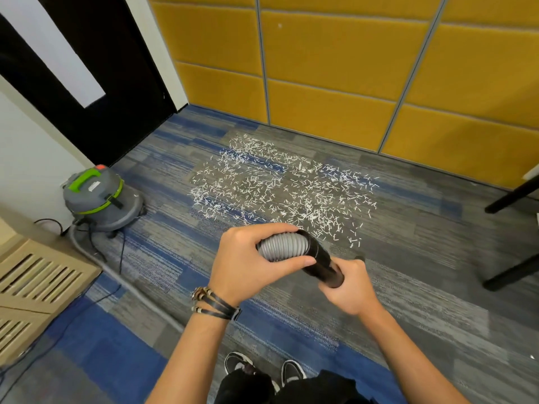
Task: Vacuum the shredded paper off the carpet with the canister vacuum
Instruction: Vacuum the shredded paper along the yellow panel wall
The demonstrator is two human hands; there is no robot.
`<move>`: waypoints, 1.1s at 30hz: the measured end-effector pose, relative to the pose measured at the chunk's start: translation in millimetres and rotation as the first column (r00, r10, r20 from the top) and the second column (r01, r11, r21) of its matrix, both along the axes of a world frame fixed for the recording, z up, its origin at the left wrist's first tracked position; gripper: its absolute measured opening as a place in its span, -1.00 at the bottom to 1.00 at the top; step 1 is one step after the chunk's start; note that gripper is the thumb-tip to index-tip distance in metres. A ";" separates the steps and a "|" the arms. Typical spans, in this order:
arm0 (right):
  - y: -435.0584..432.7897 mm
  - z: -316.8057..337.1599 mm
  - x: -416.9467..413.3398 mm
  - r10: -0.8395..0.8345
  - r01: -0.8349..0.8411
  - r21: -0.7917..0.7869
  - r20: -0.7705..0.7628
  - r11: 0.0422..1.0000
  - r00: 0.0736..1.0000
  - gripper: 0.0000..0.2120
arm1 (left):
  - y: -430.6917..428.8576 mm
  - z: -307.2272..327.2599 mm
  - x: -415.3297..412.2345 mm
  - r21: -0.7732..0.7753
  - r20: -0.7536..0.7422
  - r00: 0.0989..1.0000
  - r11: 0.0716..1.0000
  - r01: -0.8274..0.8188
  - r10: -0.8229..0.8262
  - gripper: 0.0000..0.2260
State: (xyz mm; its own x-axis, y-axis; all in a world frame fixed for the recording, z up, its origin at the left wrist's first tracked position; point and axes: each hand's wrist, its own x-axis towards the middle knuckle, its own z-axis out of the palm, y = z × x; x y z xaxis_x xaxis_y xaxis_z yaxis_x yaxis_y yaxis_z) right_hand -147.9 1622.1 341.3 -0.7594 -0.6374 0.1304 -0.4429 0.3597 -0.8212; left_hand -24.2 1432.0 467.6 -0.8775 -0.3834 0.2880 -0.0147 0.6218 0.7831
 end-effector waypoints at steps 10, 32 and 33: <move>-33.4 -0.1 -1.9 0.005 -0.002 -0.046 0.060 0.999 0.998 -0.61 | -21.0 7.9 -2.5 -0.100 0.013 1.000 0.995 -0.021 0.022 -0.55; -147.5 1.4 8.2 0.054 -0.049 -0.039 0.138 0.998 0.989 -0.68 | -123.1 19.5 15.1 -0.057 0.030 0.996 0.995 -0.087 0.089 -0.57; -156.1 2.8 8.6 0.062 -0.057 -0.039 0.149 0.998 0.987 -0.70 | -131.3 23.1 15.6 -0.058 0.020 0.995 0.994 -0.093 0.095 -0.58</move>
